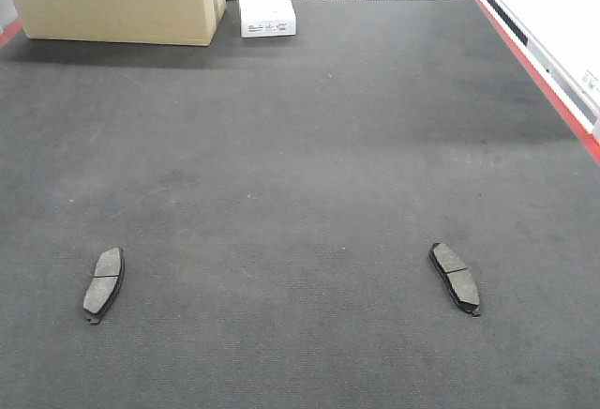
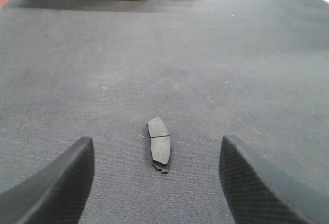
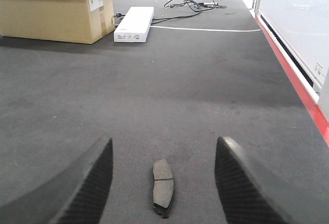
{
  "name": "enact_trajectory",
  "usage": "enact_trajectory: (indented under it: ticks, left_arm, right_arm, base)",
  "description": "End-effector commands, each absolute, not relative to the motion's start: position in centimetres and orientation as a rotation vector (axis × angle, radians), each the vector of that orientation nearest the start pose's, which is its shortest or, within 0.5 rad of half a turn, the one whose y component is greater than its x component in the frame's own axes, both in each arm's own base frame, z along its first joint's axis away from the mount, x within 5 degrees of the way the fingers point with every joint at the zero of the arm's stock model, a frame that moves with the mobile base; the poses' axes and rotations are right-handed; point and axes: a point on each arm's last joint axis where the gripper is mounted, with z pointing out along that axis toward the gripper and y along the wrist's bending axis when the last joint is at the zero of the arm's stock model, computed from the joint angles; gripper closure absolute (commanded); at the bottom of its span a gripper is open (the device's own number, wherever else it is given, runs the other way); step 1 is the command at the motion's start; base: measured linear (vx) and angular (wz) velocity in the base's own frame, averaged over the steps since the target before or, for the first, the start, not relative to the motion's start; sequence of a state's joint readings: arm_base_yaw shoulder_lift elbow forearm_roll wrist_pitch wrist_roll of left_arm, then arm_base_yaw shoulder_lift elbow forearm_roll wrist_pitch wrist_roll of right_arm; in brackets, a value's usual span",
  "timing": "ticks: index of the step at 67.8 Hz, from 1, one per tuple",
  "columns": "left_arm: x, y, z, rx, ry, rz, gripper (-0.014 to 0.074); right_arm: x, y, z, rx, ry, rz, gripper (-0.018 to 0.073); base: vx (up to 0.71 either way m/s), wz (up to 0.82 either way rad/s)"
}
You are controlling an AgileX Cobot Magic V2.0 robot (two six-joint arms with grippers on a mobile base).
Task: Move and align brake pads A on conveyor
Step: 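Raise the open right gripper clear of the belt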
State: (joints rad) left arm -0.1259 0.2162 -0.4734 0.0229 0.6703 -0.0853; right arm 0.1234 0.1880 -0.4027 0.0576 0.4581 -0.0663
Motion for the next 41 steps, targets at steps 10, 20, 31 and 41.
enact_trajectory:
  ticks: [10,20,31,41]
  left_arm:
    - [4.83,-0.51,31.03,0.044,1.815,-0.130,0.0094]
    - [4.83,-0.51,31.03,0.044,1.815,-0.130,0.0094]
    - [4.83,-0.51,31.03,0.044,1.815,-0.130,0.0094]
    - [4.83,-0.51,31.03,0.044,1.815,-0.130,0.0094]
  right_arm:
    - [5.24,0.82,30.89,-0.137,1.637,0.087,0.0144]
    - [5.24,0.82,30.89,-0.137,1.637,0.087,0.0144]
    - [5.24,0.82,30.89,-0.137,1.637,0.087,0.0144]
    - [5.24,0.82,30.89,-0.137,1.637,0.087,0.0144]
  base:
    - [0.00,0.00]
    - [0.00,0.00]
    - [-0.01,0.00]
    - [-0.10,0.03]
